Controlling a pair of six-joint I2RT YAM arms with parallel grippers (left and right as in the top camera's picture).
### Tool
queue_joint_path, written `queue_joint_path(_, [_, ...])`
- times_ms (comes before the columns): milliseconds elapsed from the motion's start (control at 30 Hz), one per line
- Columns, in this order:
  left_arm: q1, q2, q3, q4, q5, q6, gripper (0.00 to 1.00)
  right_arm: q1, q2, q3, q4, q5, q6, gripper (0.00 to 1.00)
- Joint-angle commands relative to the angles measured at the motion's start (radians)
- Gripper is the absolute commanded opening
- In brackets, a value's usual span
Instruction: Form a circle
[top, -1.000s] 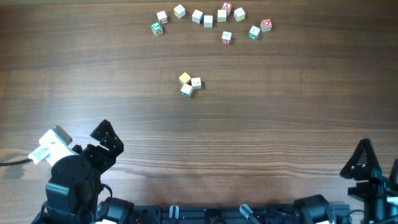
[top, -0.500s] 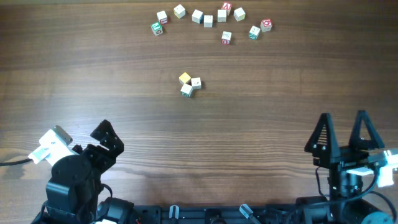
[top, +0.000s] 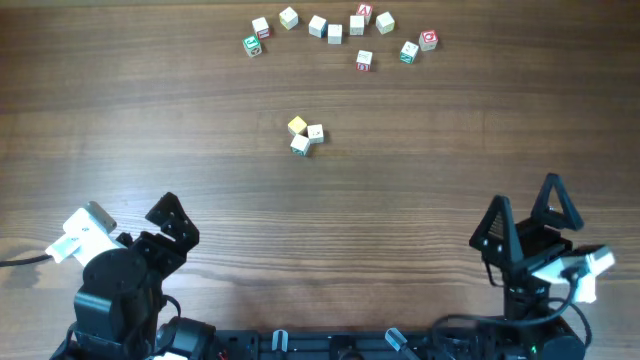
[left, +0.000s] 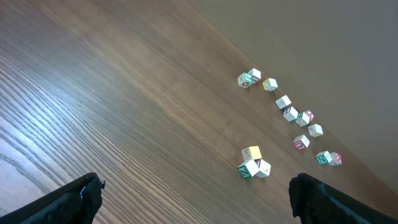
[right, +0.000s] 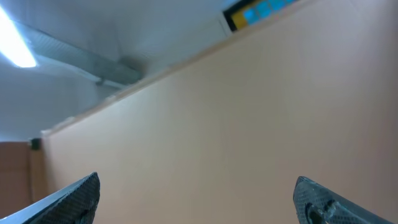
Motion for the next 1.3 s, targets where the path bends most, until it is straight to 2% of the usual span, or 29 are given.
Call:
queue_joint_path(0, [-0.006, 0.0, 0.004, 0.002, -0.017, 0.016, 1.0, -0.005, -0.01, -0.001, -0.064, 0.101, 0.018, 1.0])
queue_joint_path(167, [-0.006, 0.0, 0.004, 0.002, -0.017, 0.016, 1.0, -0.005, -0.01, -0.001, -0.223, 0.161, 0.014, 1.0])
queue_joint_path(567, [-0.006, 0.0, 0.004, 0.002, -0.017, 0.016, 1.0, -0.005, -0.01, -0.001, -0.563, 0.159, -0.109, 1.0])
queue_joint_path(833, [-0.006, 0.0, 0.004, 0.002, -0.017, 0.016, 1.0, -0.042, -0.01, -0.001, -0.645, 0.159, -0.113, 1.0])
queue_joint_path(1267, [-0.006, 0.0, 0.004, 0.002, -0.017, 0.016, 1.0, -0.044, -0.01, -0.001, -0.647, 0.16, -0.113, 1.0])
